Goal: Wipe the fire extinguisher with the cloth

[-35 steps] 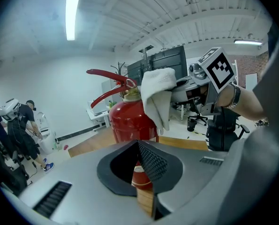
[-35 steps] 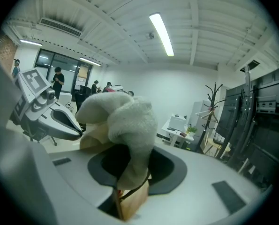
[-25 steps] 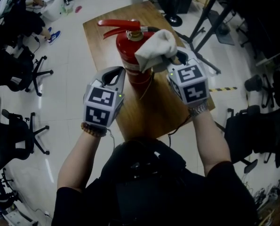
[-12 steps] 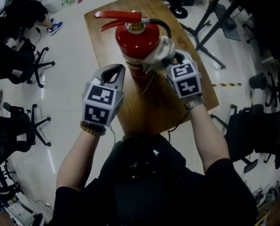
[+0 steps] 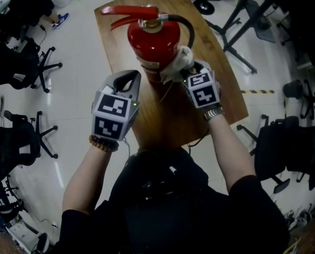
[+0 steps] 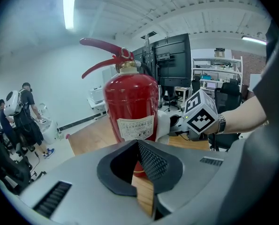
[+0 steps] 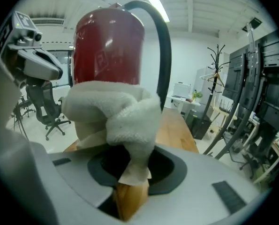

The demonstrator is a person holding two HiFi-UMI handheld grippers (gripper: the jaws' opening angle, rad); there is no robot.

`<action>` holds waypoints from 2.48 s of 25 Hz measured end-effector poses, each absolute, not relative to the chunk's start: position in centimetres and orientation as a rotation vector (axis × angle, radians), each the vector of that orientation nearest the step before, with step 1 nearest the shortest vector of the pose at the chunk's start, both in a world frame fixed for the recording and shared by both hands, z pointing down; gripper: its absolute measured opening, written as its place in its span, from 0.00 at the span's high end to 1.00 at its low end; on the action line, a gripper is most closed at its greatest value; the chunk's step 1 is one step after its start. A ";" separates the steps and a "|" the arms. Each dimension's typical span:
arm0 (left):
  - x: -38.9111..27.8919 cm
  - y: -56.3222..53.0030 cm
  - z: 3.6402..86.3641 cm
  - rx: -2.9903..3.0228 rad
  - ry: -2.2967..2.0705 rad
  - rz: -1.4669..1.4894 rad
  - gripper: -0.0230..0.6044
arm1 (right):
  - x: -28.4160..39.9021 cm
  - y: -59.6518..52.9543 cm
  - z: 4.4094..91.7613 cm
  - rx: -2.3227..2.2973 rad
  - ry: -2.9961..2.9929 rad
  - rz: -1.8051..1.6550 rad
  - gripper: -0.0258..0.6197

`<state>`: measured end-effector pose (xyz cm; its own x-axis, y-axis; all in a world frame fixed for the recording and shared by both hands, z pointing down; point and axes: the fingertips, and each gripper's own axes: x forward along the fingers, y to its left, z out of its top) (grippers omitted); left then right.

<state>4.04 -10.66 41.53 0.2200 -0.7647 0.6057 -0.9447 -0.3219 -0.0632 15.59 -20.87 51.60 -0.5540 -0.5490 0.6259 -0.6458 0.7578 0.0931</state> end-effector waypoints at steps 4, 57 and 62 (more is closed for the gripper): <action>4.2 -10.6 41.8 2.175 -1.591 0.806 0.96 | 15.9 -20.4 54.7 0.898 -2.266 0.250 0.77; 3.9 -8.2 39.1 2.333 -1.538 0.717 0.96 | 17.6 -13.0 49.2 0.941 -2.303 0.381 0.77; 3.2 -7.6 38.7 2.371 -1.511 0.685 0.96 | 16.9 -12.1 41.9 1.000 -2.396 0.314 0.77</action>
<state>3.19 -7.62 38.67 0.3526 -0.7845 0.5101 -0.9007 -0.4323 -0.0423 16.93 -12.11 41.88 -0.5917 -0.5930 0.5461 -0.7138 0.7003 -0.0129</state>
